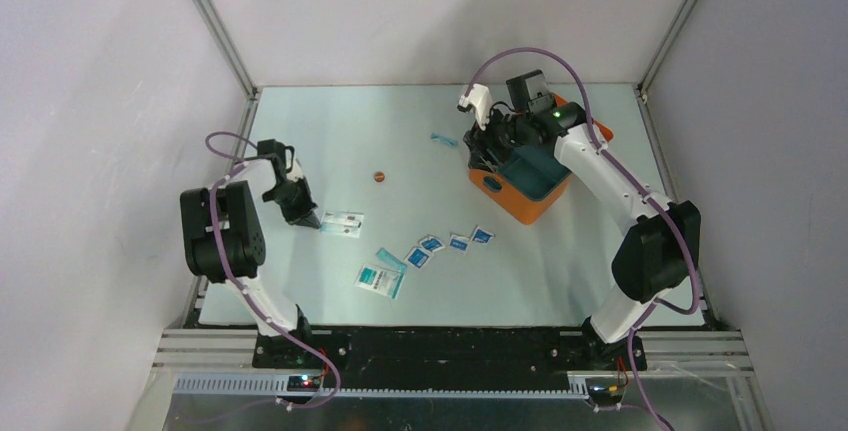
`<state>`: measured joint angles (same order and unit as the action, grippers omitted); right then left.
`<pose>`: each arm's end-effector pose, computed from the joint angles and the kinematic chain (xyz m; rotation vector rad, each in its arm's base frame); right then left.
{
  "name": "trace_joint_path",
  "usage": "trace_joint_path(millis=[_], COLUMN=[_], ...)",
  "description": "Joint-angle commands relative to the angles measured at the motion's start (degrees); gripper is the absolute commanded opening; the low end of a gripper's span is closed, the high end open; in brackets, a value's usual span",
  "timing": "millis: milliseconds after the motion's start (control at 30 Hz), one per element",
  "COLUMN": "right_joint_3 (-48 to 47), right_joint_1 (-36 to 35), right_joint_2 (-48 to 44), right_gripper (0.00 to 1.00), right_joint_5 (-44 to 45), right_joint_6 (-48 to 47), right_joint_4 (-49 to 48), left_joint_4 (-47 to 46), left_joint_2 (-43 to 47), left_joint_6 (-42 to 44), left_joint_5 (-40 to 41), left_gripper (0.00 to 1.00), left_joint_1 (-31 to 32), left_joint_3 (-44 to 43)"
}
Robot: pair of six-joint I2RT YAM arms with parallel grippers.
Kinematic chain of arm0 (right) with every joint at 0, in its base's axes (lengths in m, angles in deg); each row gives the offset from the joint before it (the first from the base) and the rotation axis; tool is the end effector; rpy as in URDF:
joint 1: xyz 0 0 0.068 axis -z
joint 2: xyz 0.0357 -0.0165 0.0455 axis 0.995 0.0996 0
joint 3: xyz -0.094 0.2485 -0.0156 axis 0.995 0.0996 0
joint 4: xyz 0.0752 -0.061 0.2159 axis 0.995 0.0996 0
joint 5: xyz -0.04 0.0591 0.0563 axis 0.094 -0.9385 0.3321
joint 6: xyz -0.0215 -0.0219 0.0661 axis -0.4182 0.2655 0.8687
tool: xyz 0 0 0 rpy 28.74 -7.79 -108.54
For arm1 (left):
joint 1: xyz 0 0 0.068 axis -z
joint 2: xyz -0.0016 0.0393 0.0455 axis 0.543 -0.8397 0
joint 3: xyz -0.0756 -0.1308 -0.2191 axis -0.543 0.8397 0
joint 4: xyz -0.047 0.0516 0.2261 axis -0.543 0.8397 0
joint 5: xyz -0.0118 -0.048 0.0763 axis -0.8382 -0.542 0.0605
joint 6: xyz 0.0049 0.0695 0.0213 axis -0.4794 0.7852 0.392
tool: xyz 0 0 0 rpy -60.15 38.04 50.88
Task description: Organize the medicine kit
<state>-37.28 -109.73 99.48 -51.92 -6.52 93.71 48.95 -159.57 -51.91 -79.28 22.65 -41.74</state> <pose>0.3098 0.1799 0.3175 -1.3281 1.8979 0.5360 0.2950 0.0401 0.1391 -0.5854 2.9022 -0.3291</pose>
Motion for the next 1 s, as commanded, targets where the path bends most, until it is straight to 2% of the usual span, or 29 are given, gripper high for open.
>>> trace_joint_path(millis=[0, 133, 267, 300, 333, 367, 433, 500, 567, 667, 733, 767, 833, 967], right_joint_3=[-1.08, -1.96, -3.11, -3.34, -3.8, -4.66, -7.42, -11.39, -15.41, -19.35, -20.08, -19.85, -18.65, -16.6], right_joint_1=[-0.3, -0.26, -0.29, -0.29, -0.3, -0.32, -0.68, -1.18, -1.66, -2.34, -3.1, -3.73, -4.79, -7.77], right_joint_2=[-0.57, 0.08, 1.77, 2.59, 3.13, 4.3, 6.86, 10.19, 13.78, 19.8, 22.63, 23.43, 25.53, 29.03], right_gripper=[0.61, 0.61, 0.61, 0.61, 0.61, 0.61, 0.63, 0.68, 0.75, 0.83, 0.85, 0.85, 0.83, 0.8], right_joint_5=[0.74, 0.37, -0.26, -0.44, -0.89, -1.44, -2.46, -3.8, -5.91, -9.73, -12.81, -14.61, -16.49, -14.66], right_joint_6=[-1.0, -0.88, -0.32, -0.04, 1.0, 1.71, 4.32, 6.17, 8.13, 13.09, 16.65, 19.04, 22.51, 26.26], right_joint_4=[-1.65, -1.7, -1.97, -2.23, -3.09, -3.63, -5.2, -5.16, -5.17, -5.09, -5.83, -6.4, -8.01, -10.55], left_joint_4=[-0.83, -0.81, -0.72, -0.74, -0.74, -0.74, -0.81, -0.64, -0.52, -0.57, -0.61, -0.59, -0.65, -0.75], left_joint_2=[1.39, 4.8, 6.89, 6.9, 6.57, 6.34, 5.32, 4.16, 2.23, -0.52, -2.36, -3.87, -5.85, -7.94], left_joint_6=[3.17, 5.12, 5.09, 4.66, 3.59, 3.03, 1.75, 1.27, 0.4, 0.0, 0.54, 1.17, 1.97, 1.97], left_joint_5=[-3.31, -10.35, -10.55, -9.64, -9.08, -7.07, -3.47, -2.54, -3.87, -7.6, -11.29, -12.41, -16.13, -21.2], left_gripper=[0.0, 0.0, 0.01, 0.07, 0.24, 0.33, 0.6, 0.75, 0.81, 0.79, 0.72, 0.62, 0.52, 0.4], left_joint_1=[1.06, 0.98, 1.09, 1.1, 1.14, 1.18, 1.34, 1.42, 1.41, 1.87, 2.7, 2.95, 3.72, 5.2], left_joint_3=[0.35, -1.15, -2.04, -2.12, -2.42, -2.74, -3.26, -3.93, -4.45, -5.04, -5.4, -5.68, -5.87, -5.74])
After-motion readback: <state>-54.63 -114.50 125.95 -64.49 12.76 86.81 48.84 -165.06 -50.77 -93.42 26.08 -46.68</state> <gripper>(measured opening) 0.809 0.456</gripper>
